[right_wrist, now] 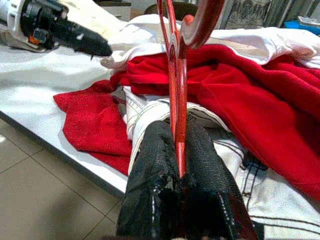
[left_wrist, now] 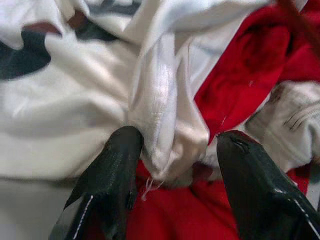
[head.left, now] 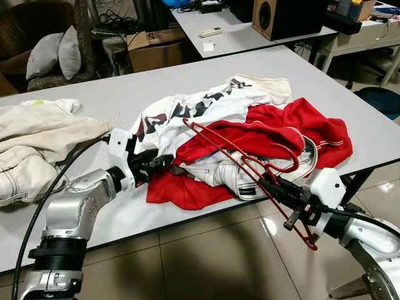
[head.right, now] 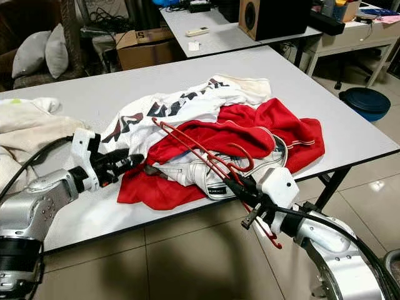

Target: Hang hanger

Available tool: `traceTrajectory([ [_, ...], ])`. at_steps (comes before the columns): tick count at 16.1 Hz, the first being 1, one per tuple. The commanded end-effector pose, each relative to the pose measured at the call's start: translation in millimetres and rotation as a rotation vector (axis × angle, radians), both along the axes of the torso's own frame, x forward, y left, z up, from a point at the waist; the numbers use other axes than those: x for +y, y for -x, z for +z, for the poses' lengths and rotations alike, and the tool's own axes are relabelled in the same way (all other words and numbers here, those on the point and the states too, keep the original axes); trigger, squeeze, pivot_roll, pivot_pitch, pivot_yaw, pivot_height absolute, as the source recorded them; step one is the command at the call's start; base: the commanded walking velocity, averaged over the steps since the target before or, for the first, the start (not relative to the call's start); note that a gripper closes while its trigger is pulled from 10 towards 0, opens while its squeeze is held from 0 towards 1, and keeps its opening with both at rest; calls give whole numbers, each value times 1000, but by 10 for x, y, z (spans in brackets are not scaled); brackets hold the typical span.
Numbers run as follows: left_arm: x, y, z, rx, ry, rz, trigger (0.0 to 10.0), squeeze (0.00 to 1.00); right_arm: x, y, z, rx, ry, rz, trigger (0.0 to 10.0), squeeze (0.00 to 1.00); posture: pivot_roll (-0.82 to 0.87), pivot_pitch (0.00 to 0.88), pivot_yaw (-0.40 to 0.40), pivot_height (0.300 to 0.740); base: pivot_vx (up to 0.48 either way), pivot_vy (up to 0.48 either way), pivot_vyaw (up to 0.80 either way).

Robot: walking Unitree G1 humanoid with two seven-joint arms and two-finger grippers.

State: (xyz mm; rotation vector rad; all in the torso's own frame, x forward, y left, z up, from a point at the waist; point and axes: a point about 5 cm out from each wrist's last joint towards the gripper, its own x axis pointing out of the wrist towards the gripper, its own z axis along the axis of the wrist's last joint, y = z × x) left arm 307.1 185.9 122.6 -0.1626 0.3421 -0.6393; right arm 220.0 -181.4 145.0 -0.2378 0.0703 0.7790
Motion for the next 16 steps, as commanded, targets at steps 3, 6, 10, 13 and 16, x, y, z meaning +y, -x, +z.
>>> traceTrajectory([
  [3,-47,-15,-6,-2,72,24,0,0,16,-9,42,-25,4,12,10000,0,-60,0,113,740,0,0,0],
  [6,-108,-39,-15,-18,79,42,0,0,17,-14,43,-25,6,17,10000,0,-56,0,106,740,0,0,0],
  [10,-91,-67,-2,-25,92,89,0,0,25,-24,39,-22,8,27,10000,0,-51,0,97,740,0,0,0],
  [13,-10,-123,22,-62,71,180,0,0,26,-42,35,-20,9,32,10000,0,-47,0,93,740,0,0,0],
  [16,12,-156,35,-80,58,222,0,0,37,-40,31,-20,7,36,10000,0,-45,0,94,740,0,0,0],
])
